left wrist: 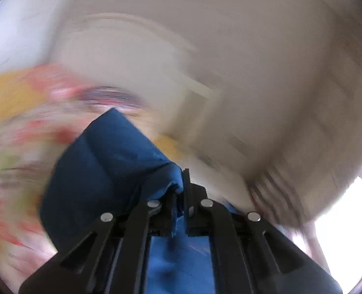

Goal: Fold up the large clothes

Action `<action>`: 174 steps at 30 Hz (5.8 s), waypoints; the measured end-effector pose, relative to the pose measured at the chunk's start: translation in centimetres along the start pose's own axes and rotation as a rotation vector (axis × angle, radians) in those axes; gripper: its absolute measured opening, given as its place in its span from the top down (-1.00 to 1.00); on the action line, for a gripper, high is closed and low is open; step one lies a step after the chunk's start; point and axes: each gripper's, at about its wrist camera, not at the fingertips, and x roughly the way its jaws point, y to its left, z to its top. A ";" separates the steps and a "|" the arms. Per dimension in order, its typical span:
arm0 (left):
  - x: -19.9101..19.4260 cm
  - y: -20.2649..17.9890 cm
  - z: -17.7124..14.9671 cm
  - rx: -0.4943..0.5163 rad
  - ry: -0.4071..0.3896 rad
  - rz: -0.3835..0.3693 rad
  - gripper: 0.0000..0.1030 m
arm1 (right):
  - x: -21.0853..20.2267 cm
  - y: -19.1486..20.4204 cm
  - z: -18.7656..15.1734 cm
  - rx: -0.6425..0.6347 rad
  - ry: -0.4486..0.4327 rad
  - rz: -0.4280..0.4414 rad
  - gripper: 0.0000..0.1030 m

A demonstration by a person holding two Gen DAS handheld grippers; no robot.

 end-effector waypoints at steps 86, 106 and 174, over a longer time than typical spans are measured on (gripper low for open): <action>2.6 4.6 -13.8 0.130 0.465 0.385 -0.96 | 0.3 -0.6 1.5 0.530 -0.078 0.515 -0.37; 2.5 4.7 -13.7 0.124 0.461 0.378 -0.96 | -2.9 -4.5 -1.0 0.494 -0.156 0.439 0.48; 20.8 -20.4 -13.6 0.528 0.599 0.245 -0.96 | -1.6 3.6 1.4 0.088 -0.111 0.081 0.23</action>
